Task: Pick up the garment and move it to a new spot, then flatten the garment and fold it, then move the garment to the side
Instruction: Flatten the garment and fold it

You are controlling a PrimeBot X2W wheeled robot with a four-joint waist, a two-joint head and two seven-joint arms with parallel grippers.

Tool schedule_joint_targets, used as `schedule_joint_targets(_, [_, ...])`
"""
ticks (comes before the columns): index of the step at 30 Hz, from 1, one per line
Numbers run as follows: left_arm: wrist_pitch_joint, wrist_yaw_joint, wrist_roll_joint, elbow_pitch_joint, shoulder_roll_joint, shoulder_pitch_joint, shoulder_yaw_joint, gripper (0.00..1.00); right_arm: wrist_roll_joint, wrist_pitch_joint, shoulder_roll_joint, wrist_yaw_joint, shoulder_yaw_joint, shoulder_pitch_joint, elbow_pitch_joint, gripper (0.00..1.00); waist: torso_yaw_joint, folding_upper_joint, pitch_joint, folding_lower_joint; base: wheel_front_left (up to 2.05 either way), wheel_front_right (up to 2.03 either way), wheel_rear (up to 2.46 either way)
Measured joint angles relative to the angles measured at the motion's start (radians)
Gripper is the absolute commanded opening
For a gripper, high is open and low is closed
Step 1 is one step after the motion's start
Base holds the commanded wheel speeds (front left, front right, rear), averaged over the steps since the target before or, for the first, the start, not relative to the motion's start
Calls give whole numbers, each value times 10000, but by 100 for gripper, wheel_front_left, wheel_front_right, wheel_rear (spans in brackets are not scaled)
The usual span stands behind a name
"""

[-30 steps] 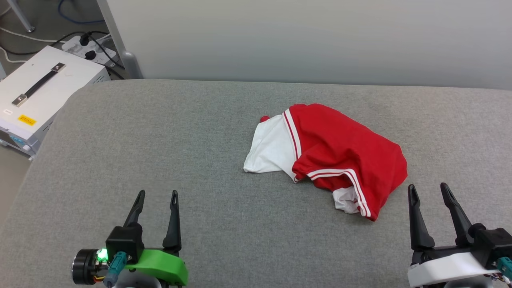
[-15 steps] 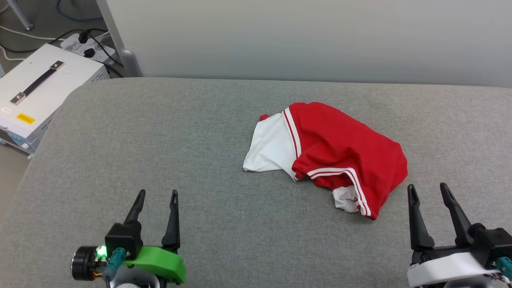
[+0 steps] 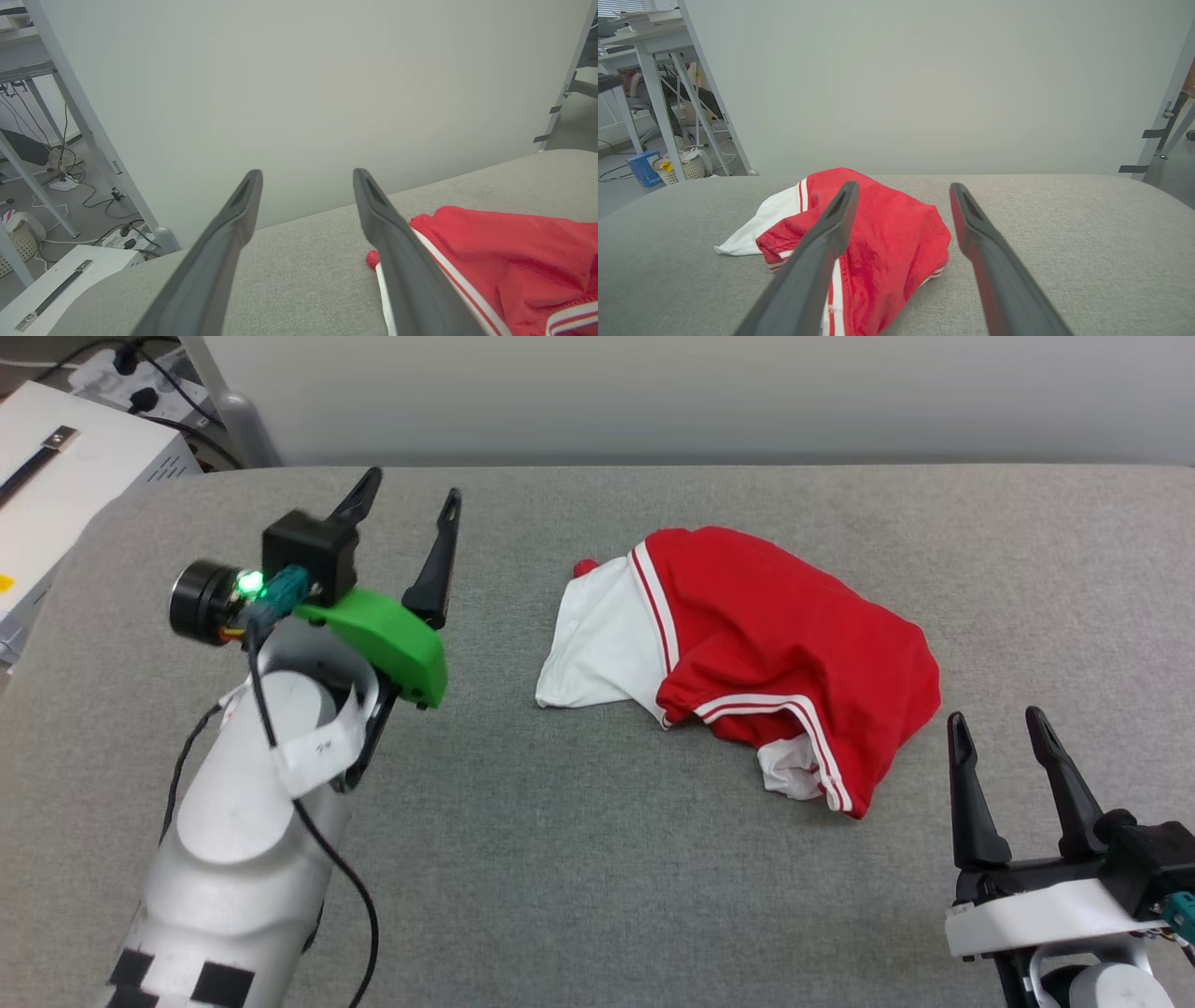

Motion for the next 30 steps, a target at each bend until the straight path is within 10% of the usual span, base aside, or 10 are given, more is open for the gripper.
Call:
schedule_joint_targets(16, [7820,-4,-5593,1241,1367,-4395,-5965,100,155,0,0,0,190,-1109,-69,100,-712,0,1780,1,0,0,0])
schedule_joint_targets(30, [9413,-4,-7099,2121,2144,-5433,-8817,100,272,0,-4,0,276,-1633,-98,100,-1493,0,2931,1,0,0,0])
